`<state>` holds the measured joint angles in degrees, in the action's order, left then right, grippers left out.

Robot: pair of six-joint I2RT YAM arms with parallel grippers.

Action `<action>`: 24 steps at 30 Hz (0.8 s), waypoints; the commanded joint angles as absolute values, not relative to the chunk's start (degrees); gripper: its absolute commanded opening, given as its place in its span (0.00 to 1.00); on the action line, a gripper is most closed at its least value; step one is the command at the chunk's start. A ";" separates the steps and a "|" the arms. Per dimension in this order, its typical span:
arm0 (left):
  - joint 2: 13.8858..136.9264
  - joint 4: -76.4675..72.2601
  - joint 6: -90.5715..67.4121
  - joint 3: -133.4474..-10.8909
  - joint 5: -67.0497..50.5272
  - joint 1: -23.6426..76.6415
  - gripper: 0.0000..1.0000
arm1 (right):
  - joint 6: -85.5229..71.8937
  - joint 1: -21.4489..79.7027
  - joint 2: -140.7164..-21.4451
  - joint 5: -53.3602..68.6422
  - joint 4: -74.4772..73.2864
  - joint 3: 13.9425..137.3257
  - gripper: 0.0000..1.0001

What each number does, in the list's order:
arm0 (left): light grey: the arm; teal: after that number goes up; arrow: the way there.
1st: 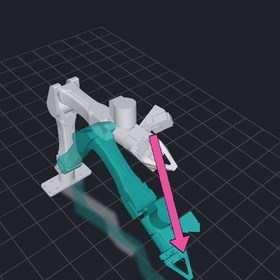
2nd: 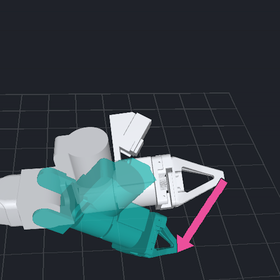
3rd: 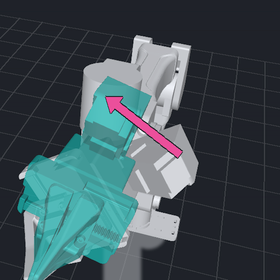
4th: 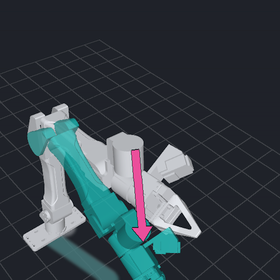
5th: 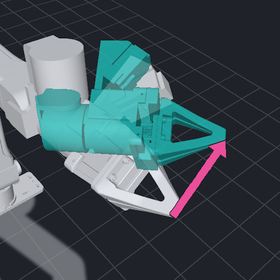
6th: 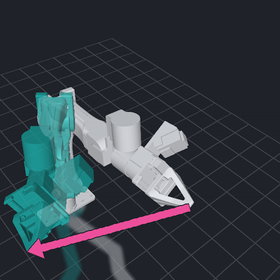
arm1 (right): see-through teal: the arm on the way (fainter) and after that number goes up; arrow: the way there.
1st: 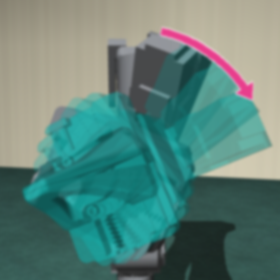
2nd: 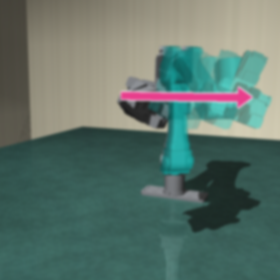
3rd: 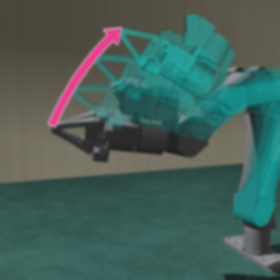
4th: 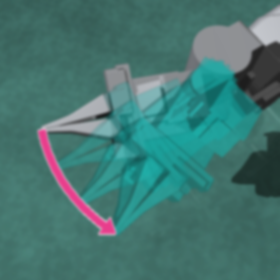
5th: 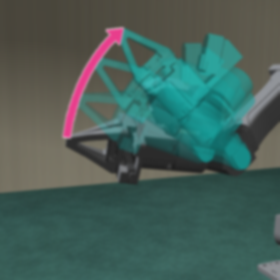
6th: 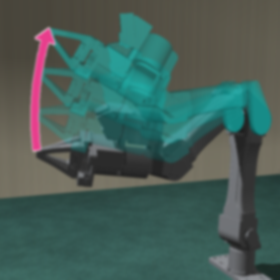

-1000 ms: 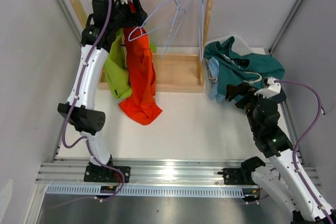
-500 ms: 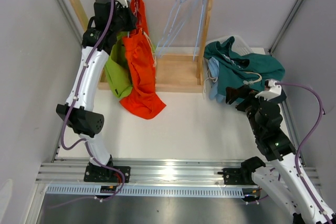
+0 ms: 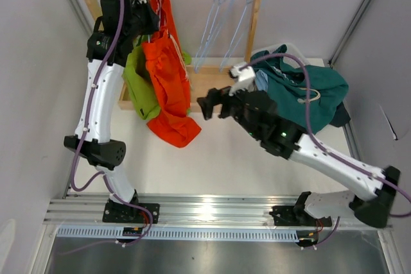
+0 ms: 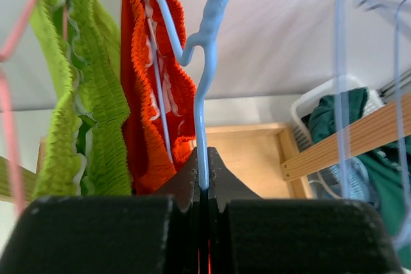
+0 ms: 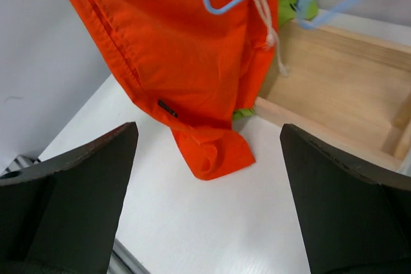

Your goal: Remove the shorts from the hanger

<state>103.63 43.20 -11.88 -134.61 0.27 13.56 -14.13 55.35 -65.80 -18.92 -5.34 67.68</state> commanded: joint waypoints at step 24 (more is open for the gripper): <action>98.70 40.61 -13.97 -140.27 -3.07 12.40 0.00 | -12.92 62.14 -114.78 -20.47 -3.43 113.48 0.47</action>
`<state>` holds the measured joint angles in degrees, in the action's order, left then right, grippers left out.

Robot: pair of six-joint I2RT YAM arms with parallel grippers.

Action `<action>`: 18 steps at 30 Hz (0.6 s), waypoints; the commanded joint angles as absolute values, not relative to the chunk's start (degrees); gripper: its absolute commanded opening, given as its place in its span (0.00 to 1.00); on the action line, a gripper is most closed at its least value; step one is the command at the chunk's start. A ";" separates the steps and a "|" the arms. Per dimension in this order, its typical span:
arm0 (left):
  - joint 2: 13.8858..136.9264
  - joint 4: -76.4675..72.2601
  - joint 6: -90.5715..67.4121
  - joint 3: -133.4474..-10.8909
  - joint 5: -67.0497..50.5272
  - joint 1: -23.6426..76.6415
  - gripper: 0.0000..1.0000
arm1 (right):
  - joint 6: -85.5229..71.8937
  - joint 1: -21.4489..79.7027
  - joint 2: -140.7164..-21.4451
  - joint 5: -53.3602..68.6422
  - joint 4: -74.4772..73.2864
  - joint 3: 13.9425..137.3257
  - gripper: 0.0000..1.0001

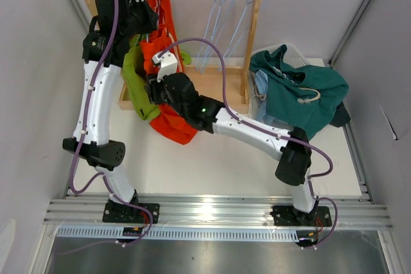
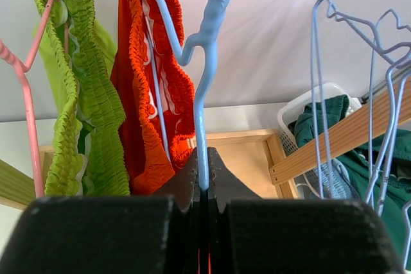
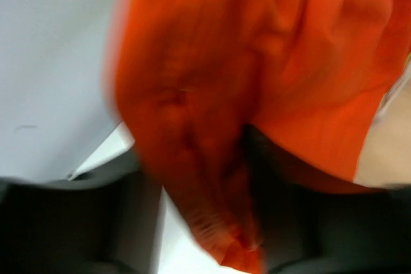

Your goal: Remove the shorts from the hanger

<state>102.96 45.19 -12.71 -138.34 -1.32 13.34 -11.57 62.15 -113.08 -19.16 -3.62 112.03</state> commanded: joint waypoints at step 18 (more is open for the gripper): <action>100.81 39.99 -14.59 -141.50 -3.25 10.63 0.00 | -22.67 80.41 -94.67 -36.11 -9.66 84.03 0.00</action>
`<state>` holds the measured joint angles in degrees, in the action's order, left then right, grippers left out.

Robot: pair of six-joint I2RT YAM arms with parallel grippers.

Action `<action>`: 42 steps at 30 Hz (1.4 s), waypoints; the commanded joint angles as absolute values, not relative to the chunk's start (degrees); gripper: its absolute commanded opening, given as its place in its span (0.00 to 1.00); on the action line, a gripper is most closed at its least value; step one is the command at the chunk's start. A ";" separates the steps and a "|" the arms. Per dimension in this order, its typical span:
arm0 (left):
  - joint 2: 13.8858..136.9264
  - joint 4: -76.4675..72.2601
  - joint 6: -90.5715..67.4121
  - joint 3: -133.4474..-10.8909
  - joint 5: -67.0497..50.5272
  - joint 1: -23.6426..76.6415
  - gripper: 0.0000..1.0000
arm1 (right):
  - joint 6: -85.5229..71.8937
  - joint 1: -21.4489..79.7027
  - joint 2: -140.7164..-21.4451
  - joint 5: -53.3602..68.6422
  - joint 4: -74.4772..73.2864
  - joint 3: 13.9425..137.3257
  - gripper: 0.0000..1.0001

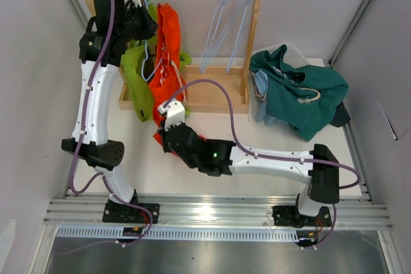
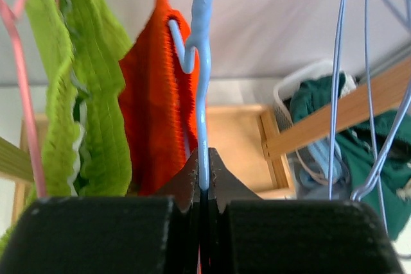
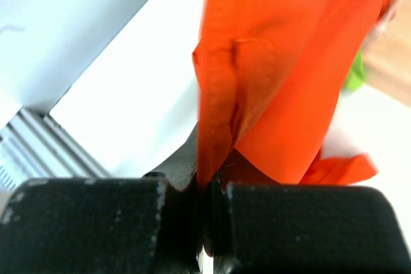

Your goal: Remove the shorts from the hanger

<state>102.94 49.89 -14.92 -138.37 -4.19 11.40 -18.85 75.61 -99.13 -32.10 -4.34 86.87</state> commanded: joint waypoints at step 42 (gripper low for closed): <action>64.35 60.12 -19.15 -102.66 -7.20 13.00 0.00 | -21.62 55.81 -123.23 -27.59 -11.26 127.10 0.00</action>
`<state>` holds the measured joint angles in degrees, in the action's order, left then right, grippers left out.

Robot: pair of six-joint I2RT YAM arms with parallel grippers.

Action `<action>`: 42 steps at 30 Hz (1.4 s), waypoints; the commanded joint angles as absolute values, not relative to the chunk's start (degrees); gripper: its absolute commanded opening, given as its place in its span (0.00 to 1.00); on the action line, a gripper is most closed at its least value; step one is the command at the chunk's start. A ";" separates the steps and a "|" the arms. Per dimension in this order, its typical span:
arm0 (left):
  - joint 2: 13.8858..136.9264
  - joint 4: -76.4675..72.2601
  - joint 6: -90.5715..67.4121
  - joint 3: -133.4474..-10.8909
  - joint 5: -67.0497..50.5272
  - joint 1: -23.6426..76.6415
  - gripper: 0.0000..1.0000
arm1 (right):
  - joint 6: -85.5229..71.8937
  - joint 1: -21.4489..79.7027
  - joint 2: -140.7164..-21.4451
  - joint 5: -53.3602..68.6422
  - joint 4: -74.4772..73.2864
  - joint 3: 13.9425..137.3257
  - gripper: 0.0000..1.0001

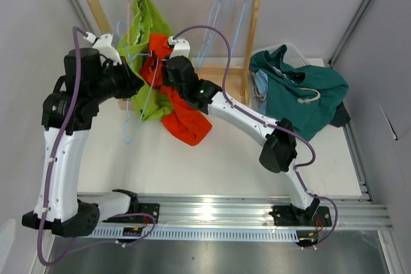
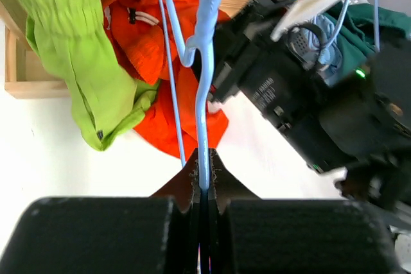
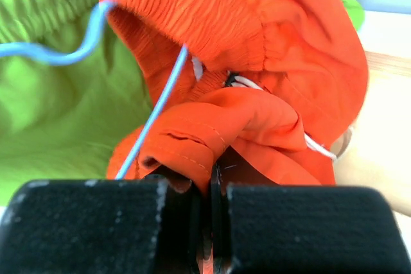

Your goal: Remove the shorts from the hanger

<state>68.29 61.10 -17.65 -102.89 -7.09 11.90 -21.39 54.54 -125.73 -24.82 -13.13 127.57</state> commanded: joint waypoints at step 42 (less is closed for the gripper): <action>103.27 39.48 -5.10 -142.38 5.81 17.93 0.00 | -47.72 89.03 -72.78 -59.76 -24.96 59.77 0.00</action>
<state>104.36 49.76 -7.97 -139.94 8.75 18.39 -44.12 88.66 -74.85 -54.41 -25.04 61.04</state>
